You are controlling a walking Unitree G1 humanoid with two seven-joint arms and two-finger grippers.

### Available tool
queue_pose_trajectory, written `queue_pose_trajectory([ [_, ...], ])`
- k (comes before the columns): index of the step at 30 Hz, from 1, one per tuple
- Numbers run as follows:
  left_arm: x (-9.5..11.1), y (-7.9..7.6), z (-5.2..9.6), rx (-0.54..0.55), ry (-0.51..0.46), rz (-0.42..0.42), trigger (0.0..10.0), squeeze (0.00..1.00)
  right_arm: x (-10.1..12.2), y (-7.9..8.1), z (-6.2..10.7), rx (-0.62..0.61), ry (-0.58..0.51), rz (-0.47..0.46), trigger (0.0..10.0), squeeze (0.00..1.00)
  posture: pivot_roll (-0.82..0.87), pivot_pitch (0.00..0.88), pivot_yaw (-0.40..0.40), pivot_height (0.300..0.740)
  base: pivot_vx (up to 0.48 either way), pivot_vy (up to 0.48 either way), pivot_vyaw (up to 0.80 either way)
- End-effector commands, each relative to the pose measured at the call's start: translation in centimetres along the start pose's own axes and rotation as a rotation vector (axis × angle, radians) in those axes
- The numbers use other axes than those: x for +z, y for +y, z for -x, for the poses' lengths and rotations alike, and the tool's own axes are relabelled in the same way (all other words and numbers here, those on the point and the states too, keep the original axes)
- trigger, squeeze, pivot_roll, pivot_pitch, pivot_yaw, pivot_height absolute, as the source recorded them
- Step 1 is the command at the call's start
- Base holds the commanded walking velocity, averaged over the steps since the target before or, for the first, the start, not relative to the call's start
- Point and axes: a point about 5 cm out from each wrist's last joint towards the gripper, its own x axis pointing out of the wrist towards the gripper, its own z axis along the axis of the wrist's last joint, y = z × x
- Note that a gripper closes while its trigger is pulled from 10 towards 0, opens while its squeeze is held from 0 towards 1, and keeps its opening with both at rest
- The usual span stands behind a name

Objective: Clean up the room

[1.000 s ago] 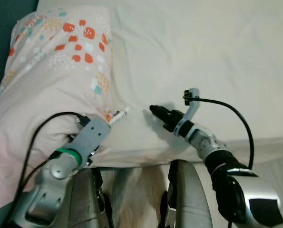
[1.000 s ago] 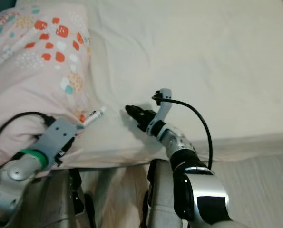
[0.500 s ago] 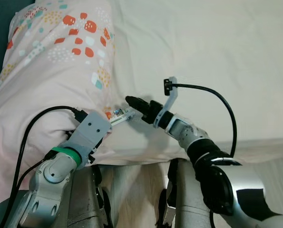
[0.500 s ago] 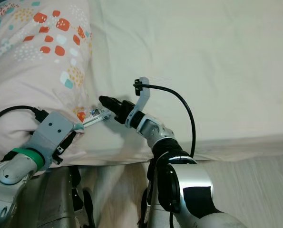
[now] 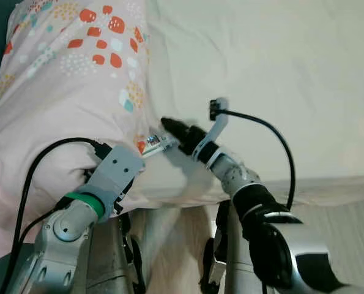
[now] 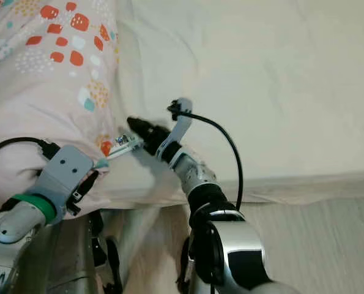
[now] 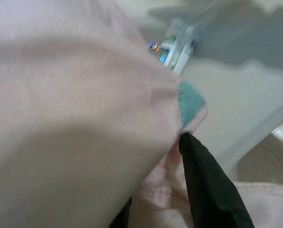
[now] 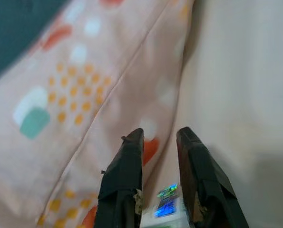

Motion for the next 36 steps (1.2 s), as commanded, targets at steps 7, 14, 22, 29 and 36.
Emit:
queue_pose_trajectory([
  [7,-0.4,-0.7,-0.5,-0.03,0.029,0.017,10.0,0.0,-2.3,-1.9,5.4,-0.238,-0.074,-0.174,10.0,1.0,0.11,0.392,0.007,0.56,0.0,0.0,0.0],
  [14,0.0,-0.5,-0.8,-0.034,0.016,0.012,10.0,0.0,-4.8,-1.1,5.0,-0.189,-0.061,-0.492,10.0,0.0,0.12,0.383,0.018,0.56,0.0,0.0,0.0],
  [22,0.1,-0.4,-0.6,-0.028,0.019,0.013,10.0,0.0,-5.0,0.4,2.8,-0.061,0.037,-0.539,10.0,0.0,0.15,0.387,0.023,0.56,0.0,0.0,0.0],
  [29,0.1,-0.4,-0.2,-0.028,0.023,0.013,10.0,0.0,-7.5,0.6,2.0,-0.134,0.181,-0.583,10.0,0.0,0.17,0.403,0.022,0.56,0.0,0.0,0.0],
  [36,0.1,-0.5,0.0,-0.03,0.027,0.015,10.0,0.0,-7.0,0.2,1.6,-0.145,0.167,-0.588,10.0,0.0,0.19,0.412,0.028,0.56,0.0,0.0,0.0],
])
